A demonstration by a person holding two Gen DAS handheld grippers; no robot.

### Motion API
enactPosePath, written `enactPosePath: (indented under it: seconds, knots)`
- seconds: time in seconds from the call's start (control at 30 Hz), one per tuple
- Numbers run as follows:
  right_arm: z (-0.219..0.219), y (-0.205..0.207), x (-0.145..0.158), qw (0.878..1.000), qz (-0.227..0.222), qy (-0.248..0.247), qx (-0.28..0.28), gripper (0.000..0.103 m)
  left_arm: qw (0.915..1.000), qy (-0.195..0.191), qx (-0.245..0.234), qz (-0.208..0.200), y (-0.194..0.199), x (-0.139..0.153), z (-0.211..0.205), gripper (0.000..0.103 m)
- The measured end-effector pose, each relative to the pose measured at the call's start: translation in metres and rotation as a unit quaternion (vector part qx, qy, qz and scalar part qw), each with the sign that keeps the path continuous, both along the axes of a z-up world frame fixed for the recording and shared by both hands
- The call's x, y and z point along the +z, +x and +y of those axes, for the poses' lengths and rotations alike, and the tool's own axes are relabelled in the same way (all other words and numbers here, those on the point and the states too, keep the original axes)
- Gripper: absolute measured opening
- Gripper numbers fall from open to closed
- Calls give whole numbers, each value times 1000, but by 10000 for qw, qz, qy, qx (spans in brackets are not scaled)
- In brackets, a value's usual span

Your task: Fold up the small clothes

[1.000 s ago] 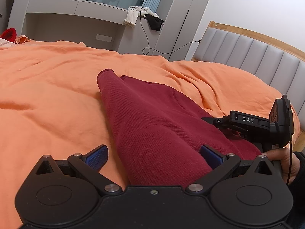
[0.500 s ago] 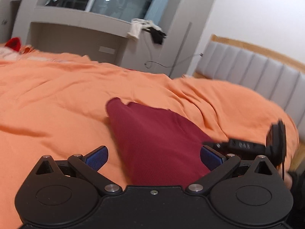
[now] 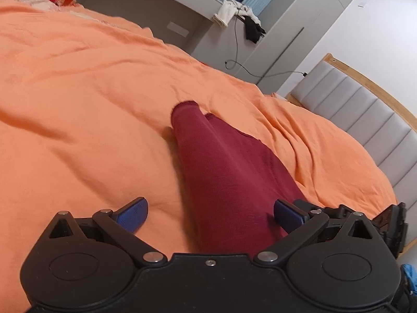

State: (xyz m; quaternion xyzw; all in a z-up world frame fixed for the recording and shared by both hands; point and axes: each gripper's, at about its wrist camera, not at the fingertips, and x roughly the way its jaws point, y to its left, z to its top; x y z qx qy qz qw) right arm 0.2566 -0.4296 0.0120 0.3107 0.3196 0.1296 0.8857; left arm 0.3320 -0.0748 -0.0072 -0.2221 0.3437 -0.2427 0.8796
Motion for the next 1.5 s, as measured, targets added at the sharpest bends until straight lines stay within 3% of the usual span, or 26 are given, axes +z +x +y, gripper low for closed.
enactPosePath:
  seconds: [0.2, 0.37, 0.43, 0.53, 0.57, 0.63, 0.73, 0.8, 0.87, 1.03, 1.23, 1.4, 1.5]
  knots:
    - [9, 2, 3, 9998, -13, -193, -39, 71, 9969, 546, -353, 442, 24, 4, -18, 102]
    - [10, 1, 3, 9997, -34, -244, -55, 68, 9966, 366, -500, 536, 32, 0, -10, 101]
    - [14, 0, 5, 9994, -84, -341, -27, 59, 9969, 345, -507, 487, 29, -3, -8, 96]
    - [19, -3, 9, 9989, -167, -443, -16, 50, 9965, 180, -652, 495, 26, 1, -8, 71]
    - [20, -4, 11, 9986, -205, -482, -20, 49, 9960, 67, -713, 529, 27, 3, -9, 57]
    - [21, -7, 13, 9982, -283, -528, -70, 39, 9963, 87, -698, 489, 26, 6, -17, 50]
    - [27, -15, 23, 9956, -527, -765, -91, 24, 9973, 289, -620, 278, 22, 12, -23, 34]
    - [35, -20, 33, 9913, -795, -1045, -42, 21, 9974, 404, -581, 97, 18, 20, -27, 23]
    - [45, -26, 41, 9861, -1081, -1260, -4, 20, 9967, 542, -574, -181, 13, 30, -30, 19]
    - [77, -30, 62, 9684, -1772, -1752, 99, 17, 9890, 987, -521, -968, 1, 57, -31, 18]
    - [135, -5, 87, 9460, -2418, -2136, 305, 17, 9711, 1395, -12, -1938, -5, 84, -1, 18]
    - [178, 42, 89, 9513, -2387, -1914, 374, 17, 9553, 1689, 482, -2380, 2, 87, 33, 18]
    - [200, 66, 77, 9555, -2202, -1902, 488, 17, 9520, 1843, 711, -2337, 12, 81, 51, 18]
